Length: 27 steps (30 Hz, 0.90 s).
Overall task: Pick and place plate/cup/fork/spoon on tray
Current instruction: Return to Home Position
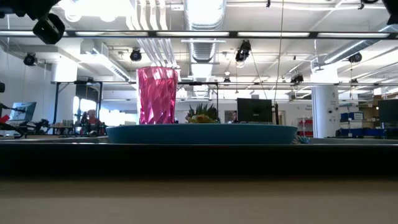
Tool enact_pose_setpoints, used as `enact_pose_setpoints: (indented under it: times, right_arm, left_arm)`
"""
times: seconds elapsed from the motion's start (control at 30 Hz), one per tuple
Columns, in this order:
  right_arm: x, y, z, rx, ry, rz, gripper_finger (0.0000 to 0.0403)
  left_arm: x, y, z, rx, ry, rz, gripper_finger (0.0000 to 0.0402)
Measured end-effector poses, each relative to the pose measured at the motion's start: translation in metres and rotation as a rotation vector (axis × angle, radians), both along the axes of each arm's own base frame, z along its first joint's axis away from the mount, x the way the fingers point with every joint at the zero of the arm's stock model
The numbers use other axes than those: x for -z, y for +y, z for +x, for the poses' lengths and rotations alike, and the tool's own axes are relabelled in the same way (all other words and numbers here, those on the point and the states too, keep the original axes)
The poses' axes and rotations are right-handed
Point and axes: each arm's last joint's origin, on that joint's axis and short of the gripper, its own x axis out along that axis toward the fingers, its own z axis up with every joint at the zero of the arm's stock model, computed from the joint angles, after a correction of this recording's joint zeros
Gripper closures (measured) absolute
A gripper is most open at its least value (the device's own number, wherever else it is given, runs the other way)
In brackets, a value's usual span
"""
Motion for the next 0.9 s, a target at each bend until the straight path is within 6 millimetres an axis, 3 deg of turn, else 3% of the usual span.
enact_pose_setpoints:
  times: [0.3,0.47,0.9]
  right_arm:
    - [0.039,0.0,-0.013,-0.041,-0.161,0.025,0.0394]
    - [0.053,0.0,-0.015,-0.061,-0.133,0.056,0.0394]
    - [0.062,0.001,-0.015,-0.051,-0.141,-0.008,0.0394]
  left_arm:
    - [0.007,-0.001,0.002,0.028,0.023,-0.003,0.0402]
    - [0.017,0.0,0.007,0.029,0.055,-0.007,0.0402]
    - [0.057,0.003,0.032,0.026,0.073,0.018,0.0402]
